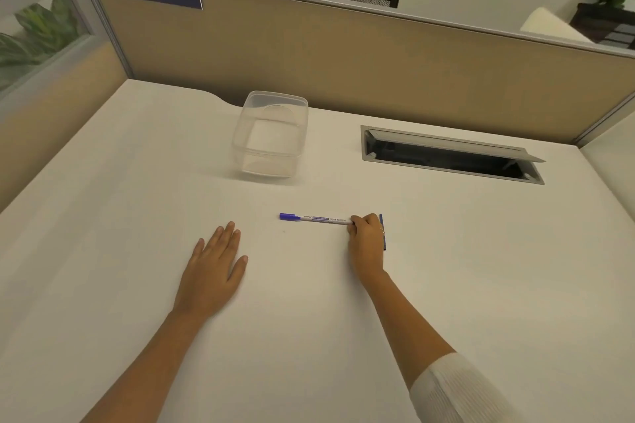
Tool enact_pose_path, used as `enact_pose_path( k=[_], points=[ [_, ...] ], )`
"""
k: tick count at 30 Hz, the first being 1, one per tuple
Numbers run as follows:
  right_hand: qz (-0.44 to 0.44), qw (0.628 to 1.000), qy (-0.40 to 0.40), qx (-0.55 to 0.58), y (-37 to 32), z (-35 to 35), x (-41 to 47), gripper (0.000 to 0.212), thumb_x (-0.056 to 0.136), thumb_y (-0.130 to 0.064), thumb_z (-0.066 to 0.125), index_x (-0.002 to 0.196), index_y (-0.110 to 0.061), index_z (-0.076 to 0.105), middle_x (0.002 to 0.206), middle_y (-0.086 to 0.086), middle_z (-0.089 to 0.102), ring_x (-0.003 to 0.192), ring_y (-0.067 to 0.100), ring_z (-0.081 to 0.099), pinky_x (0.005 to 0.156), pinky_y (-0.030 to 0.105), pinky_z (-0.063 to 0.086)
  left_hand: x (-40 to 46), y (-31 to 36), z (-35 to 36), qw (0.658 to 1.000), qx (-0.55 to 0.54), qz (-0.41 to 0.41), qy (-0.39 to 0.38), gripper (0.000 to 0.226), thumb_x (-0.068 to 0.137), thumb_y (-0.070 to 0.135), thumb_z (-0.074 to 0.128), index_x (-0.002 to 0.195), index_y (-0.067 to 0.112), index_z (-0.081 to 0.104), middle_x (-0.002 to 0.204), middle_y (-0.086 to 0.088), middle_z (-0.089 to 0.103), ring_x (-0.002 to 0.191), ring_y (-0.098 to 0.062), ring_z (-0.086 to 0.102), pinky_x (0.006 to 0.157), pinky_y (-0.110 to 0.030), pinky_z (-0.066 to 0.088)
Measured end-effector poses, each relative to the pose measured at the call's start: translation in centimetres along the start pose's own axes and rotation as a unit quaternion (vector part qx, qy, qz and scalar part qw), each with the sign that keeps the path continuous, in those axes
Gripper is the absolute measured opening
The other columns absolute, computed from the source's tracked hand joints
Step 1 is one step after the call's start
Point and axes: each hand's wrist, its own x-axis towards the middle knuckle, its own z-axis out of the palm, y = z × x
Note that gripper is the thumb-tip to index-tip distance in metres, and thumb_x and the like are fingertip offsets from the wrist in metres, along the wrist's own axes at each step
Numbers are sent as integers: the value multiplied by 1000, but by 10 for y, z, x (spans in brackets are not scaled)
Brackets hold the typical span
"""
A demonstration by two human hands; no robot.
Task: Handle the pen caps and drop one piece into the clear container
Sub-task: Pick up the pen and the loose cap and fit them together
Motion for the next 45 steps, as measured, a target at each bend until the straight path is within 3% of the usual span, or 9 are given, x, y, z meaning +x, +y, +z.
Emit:
enact_pose_path(
  k=[13,20,23,27,30,33,38,41,45],
  points=[
    [15,990,-34,137,-5,-42,-17,9,83,-4,65,88,-9,70,86,2,72,79,14,64,70,12,43,-1,-3,0,1000,-12,4,0,69,87,49,16,143,12,31,155,-4,24,143,-20,22,116,-42,16],
    [22,962,12,270,-20,-95,-53,10,79,-11,72,82,-20,74,78,-15,73,75,0,65,65,8,46,7,31,-11,980,-171,-97,-14,53,89,20,55,138,8,39,155,-10,23,141,-24,27,114,-40,20],
    [47,946,10,320,-25,-111,-64,10,77,-15,74,82,-23,74,77,-15,74,78,5,67,68,14,50,7,79,-30,923,-367,-97,-56,52,83,22,68,130,14,49,144,-7,40,131,-19,40,106,-29,32],
    [44,939,1,342,-30,-126,-69,12,76,-14,75,83,-24,75,82,-14,75,81,9,68,71,19,53,3,141,-63,671,-714,-110,-166,51,72,33,73,120,24,57,126,2,65,115,-13,60,93,-34,49],
    [10,947,2,321,-35,-136,-70,14,78,-11,74,88,-22,74,83,-9,74,78,12,68,71,23,54,4,166,-77,592,-788,-128,-112,42,69,35,70,107,16,67,109,-5,74,102,-21,68,78,-32,58],
    [-151,977,32,147,-38,-147,-68,11,83,-12,68,93,-13,70,80,-2,69,70,15,60,64,18,46,4,174,-85,576,-801,-144,-72,23,79,27,65,96,11,70,97,-6,77,94,-23,71,68,-29,59],
    [-322,942,-8,-99,-45,-162,-63,11,91,-17,56,85,-9,59,75,7,62,66,16,42,50,30,40,7,175,-98,586,-792,-155,-68,17,93,17,50,90,8,64,83,-2,78,82,-20,74,61,-26,58],
    [-294,954,-44,-45,-53,-163,-64,17,95,-17,50,80,-10,56,70,3,57,62,18,42,53,27,35,10,175,-107,595,-789,-138,-67,18,94,16,47,89,8,62,79,-1,78,79,-18,74,60,-24,57],
    [-90,968,-150,179,-71,-165,-66,33,97,-25,45,65,-19,53,54,-5,46,49,9,38,49,20,31,13,171,-113,603,-790,-94,-50,16,95,12,45,89,8,59,78,-2,78,81,-19,74,62,-24,57]
  ],
)
